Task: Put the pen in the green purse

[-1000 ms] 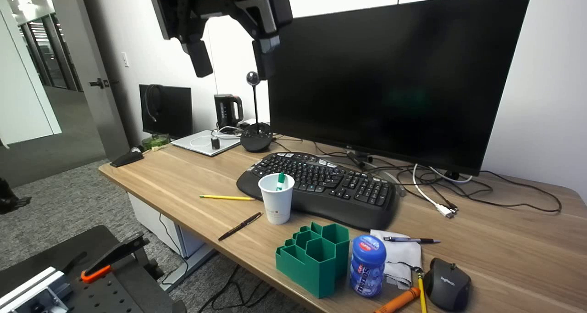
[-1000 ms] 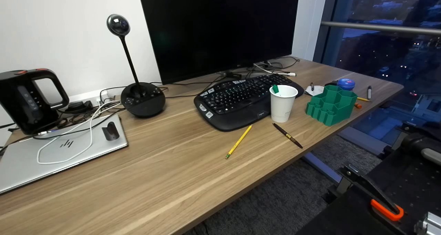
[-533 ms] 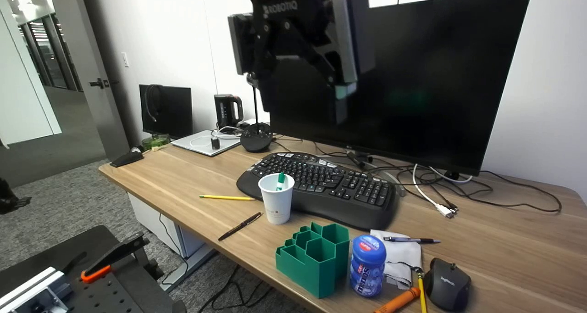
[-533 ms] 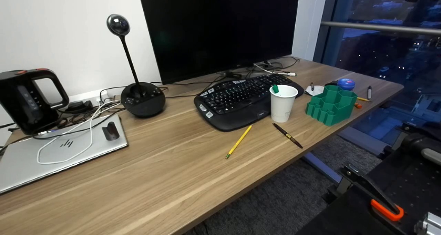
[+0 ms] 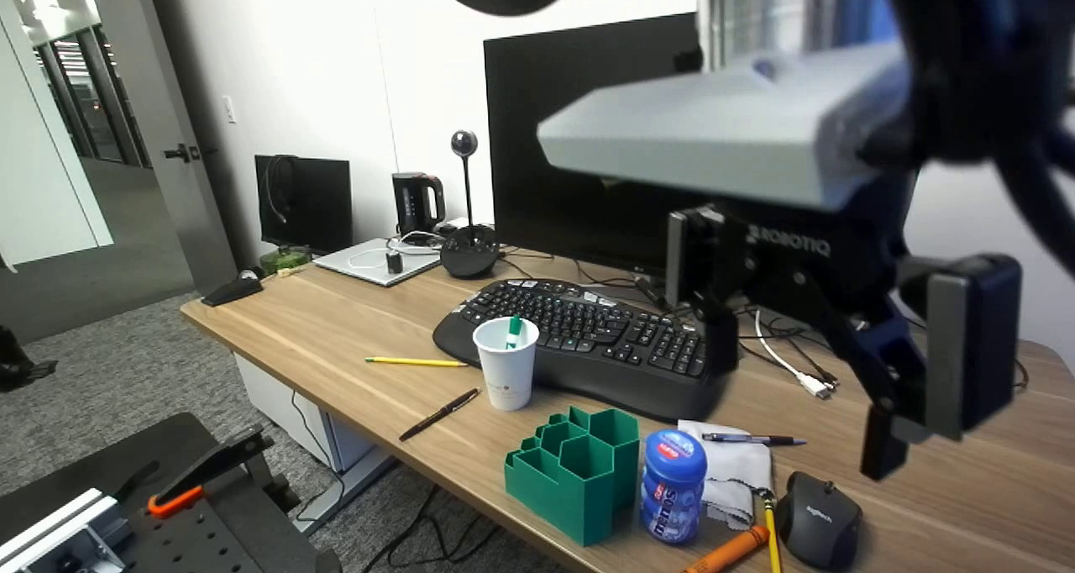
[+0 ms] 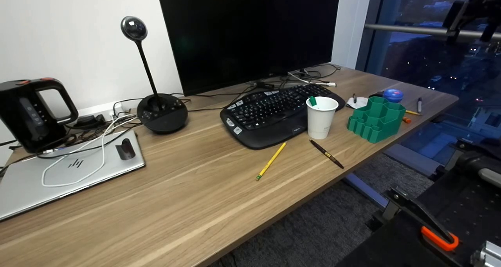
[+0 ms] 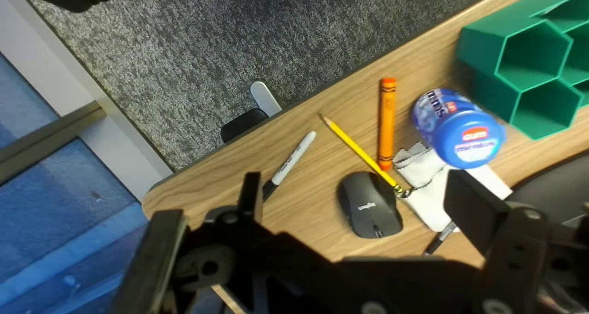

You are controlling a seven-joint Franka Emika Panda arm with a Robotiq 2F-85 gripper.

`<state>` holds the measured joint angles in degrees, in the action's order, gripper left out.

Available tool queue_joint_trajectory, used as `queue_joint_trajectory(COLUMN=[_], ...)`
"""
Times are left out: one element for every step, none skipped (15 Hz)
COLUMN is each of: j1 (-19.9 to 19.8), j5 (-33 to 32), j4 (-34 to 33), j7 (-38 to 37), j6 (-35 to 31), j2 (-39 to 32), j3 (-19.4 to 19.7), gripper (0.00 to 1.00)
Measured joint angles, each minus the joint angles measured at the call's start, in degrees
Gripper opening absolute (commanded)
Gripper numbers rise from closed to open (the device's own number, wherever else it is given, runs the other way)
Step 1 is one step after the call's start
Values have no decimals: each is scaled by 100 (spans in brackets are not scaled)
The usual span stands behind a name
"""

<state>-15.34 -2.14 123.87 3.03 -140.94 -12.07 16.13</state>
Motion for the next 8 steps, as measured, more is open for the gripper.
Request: queue_joint_trajectory(j1=[-59,-110,-155,-197,-239,-286,-336,-376], j5=[200,441,682,884,1057,1220,1331,1362], j4=[-206,-434,-690,-959,-1237,-1530,-1842,-2152], j7=[-52,-97,-162,-266,-398,-512,-636,-788], j6=[-85,-122,-131,-131,-135,-192,-221,-222], j2=[-298,-590,-885,-1179,-1475,-1777,-2085,-2377], j3=[-5,-30,-69,-114,-162,-213,-251,-257], gripper=[100,100,100,100,100,100,100,100])
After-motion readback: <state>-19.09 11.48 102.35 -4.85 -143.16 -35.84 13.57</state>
